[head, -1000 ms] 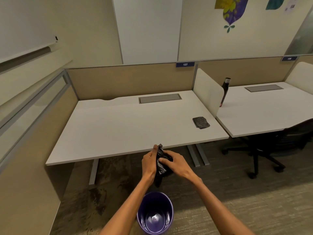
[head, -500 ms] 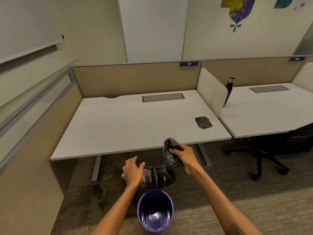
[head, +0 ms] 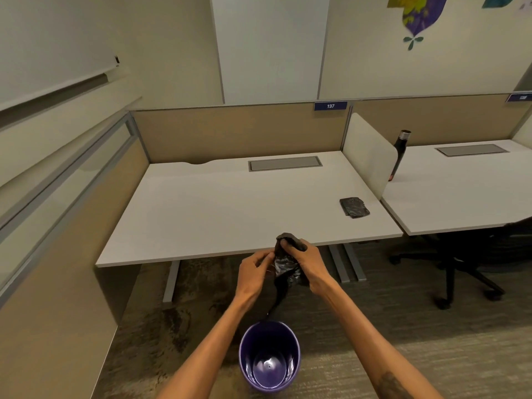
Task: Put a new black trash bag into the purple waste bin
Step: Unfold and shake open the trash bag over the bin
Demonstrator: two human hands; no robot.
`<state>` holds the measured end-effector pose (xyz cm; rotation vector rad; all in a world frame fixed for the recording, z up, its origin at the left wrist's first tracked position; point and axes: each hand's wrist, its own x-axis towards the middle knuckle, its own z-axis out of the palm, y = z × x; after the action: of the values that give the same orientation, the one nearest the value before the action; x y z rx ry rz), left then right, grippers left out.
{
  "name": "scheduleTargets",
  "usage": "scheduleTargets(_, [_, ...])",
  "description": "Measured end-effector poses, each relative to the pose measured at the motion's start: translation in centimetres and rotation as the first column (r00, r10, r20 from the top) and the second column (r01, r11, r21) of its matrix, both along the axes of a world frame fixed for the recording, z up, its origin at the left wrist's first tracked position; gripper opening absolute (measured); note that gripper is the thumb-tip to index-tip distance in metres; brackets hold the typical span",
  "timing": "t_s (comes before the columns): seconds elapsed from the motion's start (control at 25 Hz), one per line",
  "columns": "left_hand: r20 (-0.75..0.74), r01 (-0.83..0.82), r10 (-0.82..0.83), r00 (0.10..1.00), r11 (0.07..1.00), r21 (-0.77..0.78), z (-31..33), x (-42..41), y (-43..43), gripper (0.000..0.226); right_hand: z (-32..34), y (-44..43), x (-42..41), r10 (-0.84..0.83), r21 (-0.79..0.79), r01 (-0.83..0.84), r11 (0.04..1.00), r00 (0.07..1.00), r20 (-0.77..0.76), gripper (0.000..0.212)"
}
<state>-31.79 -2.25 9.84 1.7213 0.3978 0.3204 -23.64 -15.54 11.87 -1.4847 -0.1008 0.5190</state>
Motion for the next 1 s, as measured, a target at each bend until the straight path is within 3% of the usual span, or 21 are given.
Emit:
scheduleTargets(0.16, [-0.036, -0.148, 0.149, 0.988, 0.988, 0.034, -0.9, -0.4, 2.1, 0.016, 0.4, -1.3, 0.4, 0.042, -0.064, -0.040, 0.997, 0.999, 0.024, 0.035])
scheduleTargets(0.24, [-0.027, -0.011, 0.013, 1.000, 0.998, 0.067, -0.6, -0.8, 2.1, 0.018, 0.1, -1.2, 0.3, 0.028, -0.115, -0.022, 0.993, 0.998, 0.056, 0.035])
scheduleTargets(0.36, [-0.093, 0.261, -0.244, 0.965, 0.925, 0.277, -0.5, -1.0, 0.7, 0.059, -0.4, -0.1, 0.0, -0.024, -0.121, 0.027, 0.992, 0.999, 0.021, 0.036])
scheduleTargets(0.44, [-0.066, 0.256, -0.250, 0.966, 0.890, 0.377, -1.0, -0.7, 0.2, 0.055, -0.4, 0.5, -0.2, -0.050, -0.126, 0.050, 0.991, 0.999, 0.003, 0.041])
scheduleTargets(0.56, [0.009, 0.154, -0.167, 0.986, 0.928, 0.338, -0.9, -0.6, 1.2, 0.029, -0.1, 0.2, 0.0, -0.008, -0.219, 0.026, 0.975, 0.996, 0.084, 0.051])
scheduleTargets(0.72, [-0.063, -0.101, 0.114, 0.991, 0.976, 0.193, -0.4, 0.1, 3.4, 0.022, -0.1, -1.2, 0.9, 0.152, -0.324, -0.081, 0.943, 0.968, 0.202, 0.060])
scheduleTargets(0.88, [-0.216, -0.505, 0.548, 0.808, 0.834, 0.223, -0.5, 1.8, 5.3, 0.019, -0.4, -1.8, 0.9, 0.262, -0.378, -0.178, 0.909, 0.948, 0.184, 0.037])
scheduleTargets(1.0, [-0.244, -0.662, 0.638, 0.730, 0.750, -0.017, -0.1, 1.8, 5.3, 0.026, -0.6, -1.4, 0.3, 0.102, -0.227, -0.084, 0.970, 0.993, 0.066, 0.029])
